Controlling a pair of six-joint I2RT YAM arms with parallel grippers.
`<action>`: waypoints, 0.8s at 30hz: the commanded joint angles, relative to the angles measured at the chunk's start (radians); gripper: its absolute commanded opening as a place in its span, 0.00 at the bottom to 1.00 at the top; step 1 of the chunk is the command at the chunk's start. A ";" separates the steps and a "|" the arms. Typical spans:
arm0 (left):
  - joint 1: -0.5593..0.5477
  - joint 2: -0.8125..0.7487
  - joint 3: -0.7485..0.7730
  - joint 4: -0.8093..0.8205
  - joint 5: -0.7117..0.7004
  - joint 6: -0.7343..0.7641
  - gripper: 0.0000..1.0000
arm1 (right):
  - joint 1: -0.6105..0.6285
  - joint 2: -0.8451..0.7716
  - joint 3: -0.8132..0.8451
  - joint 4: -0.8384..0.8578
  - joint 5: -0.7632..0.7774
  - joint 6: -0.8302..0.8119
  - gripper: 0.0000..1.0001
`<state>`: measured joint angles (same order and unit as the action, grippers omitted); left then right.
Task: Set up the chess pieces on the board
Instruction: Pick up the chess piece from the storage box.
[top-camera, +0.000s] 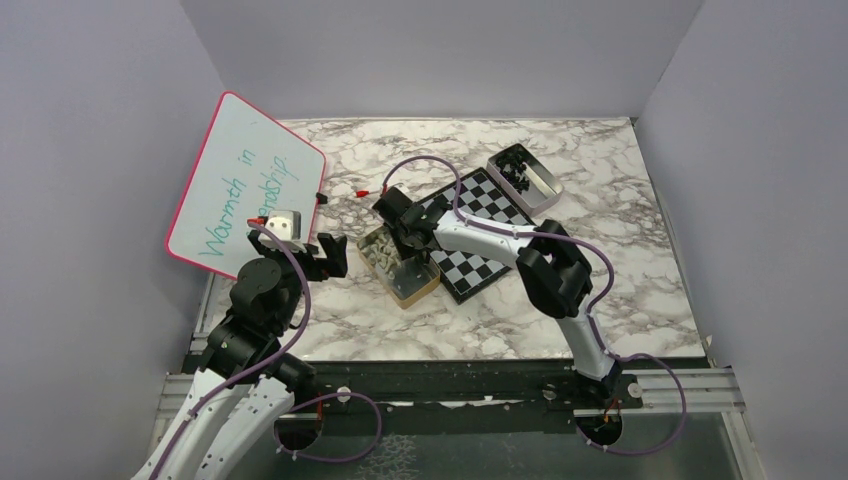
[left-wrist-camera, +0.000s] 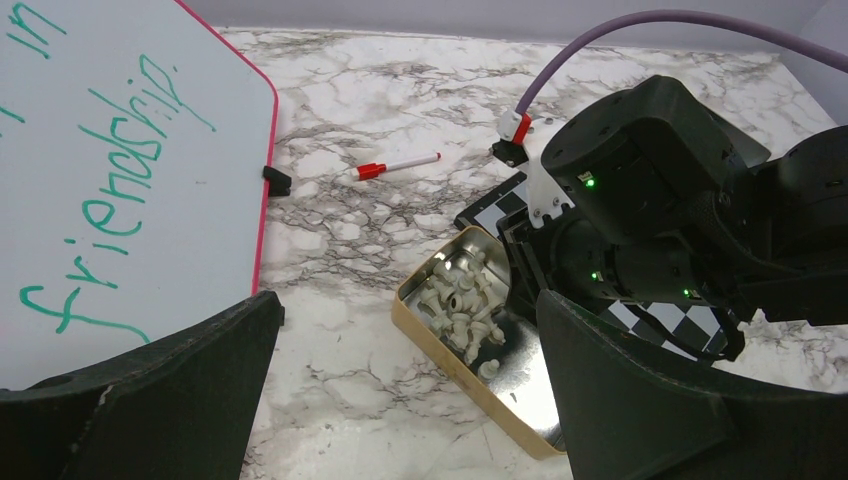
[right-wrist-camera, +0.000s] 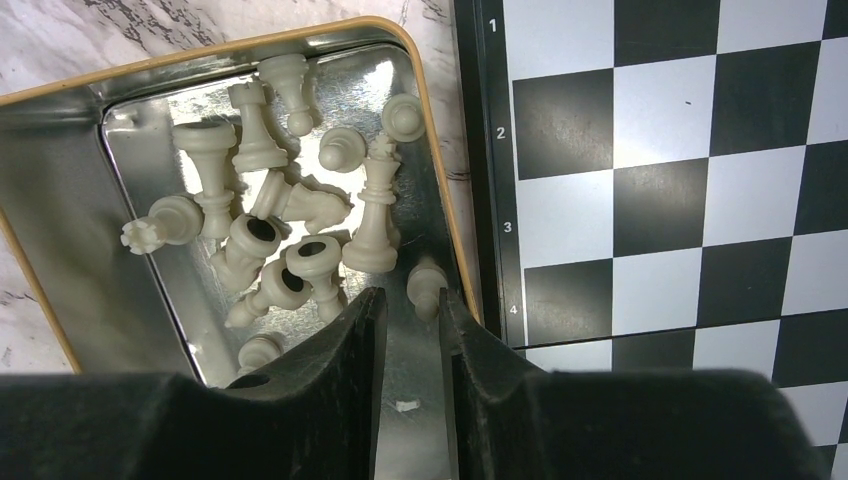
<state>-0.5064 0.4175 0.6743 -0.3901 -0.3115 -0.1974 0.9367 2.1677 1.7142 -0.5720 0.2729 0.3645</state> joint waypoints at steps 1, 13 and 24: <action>-0.004 -0.006 -0.007 0.023 -0.011 0.009 0.99 | 0.007 0.029 0.022 -0.003 0.035 -0.011 0.30; -0.004 -0.009 -0.006 0.023 -0.011 0.010 0.99 | 0.008 0.016 0.009 0.004 0.036 -0.007 0.19; -0.004 -0.008 -0.007 0.024 -0.011 0.009 0.99 | 0.010 -0.086 -0.020 0.010 -0.004 0.026 0.11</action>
<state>-0.5064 0.4175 0.6743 -0.3901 -0.3115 -0.1974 0.9371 2.1689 1.7111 -0.5713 0.2787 0.3679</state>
